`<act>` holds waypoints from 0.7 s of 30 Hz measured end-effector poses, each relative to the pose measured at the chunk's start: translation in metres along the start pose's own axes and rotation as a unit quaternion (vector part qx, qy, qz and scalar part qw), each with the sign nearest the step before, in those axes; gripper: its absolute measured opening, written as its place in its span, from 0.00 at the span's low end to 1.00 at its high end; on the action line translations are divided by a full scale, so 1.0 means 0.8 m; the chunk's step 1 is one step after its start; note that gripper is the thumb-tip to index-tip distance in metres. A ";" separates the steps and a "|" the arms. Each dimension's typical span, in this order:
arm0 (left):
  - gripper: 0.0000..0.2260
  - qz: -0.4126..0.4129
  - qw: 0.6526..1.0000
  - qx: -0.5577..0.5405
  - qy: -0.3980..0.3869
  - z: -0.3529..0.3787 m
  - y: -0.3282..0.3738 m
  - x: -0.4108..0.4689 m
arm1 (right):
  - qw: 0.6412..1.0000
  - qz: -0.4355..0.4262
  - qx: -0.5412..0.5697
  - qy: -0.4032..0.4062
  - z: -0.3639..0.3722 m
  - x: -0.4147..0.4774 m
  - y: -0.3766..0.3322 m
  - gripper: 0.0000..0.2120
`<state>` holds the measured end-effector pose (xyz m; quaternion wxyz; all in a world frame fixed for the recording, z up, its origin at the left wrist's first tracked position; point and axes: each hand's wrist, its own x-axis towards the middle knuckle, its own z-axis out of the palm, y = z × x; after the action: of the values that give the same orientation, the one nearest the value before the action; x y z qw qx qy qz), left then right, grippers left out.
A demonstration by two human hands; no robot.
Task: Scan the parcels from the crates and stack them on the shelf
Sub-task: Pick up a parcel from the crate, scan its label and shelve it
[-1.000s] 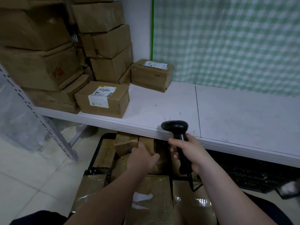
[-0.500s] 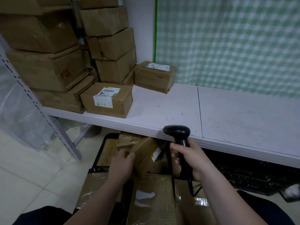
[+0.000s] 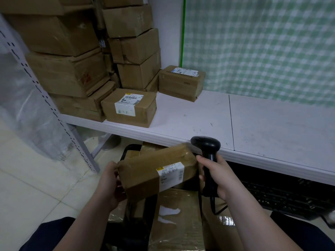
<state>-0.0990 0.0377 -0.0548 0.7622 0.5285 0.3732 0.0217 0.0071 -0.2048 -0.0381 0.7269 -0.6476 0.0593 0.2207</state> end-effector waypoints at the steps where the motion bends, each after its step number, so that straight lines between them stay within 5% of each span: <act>1: 0.19 -0.021 0.999 -0.017 -0.018 -0.003 0.002 0.001 | 1.000 0.001 0.008 -0.005 0.001 -0.001 -0.002 0.14; 9: 0.18 0.007 0.996 -0.034 -0.076 0.009 0.020 -0.004 | 0.999 -0.022 0.028 0.018 -0.006 -0.006 -0.015 0.10; 13: 0.22 0.035 0.984 -0.024 -0.173 0.023 0.033 -0.024 | 0.998 -0.026 0.034 0.037 -0.012 -0.010 -0.024 0.12; 17: 0.47 0.076 0.976 -0.029 -0.202 0.025 0.035 -0.027 | 0.998 -0.032 0.030 0.048 -0.015 -0.015 -0.033 0.12; 21: 0.23 0.083 0.980 -0.084 -0.160 0.029 0.036 -0.028 | 0.997 -0.067 -0.007 0.039 -0.023 -0.024 -0.044 0.09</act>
<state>-0.0911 0.0224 -0.0151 0.8494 0.4881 0.1982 0.0315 0.0075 -0.2292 -0.0013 0.7326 -0.6634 0.0428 0.1465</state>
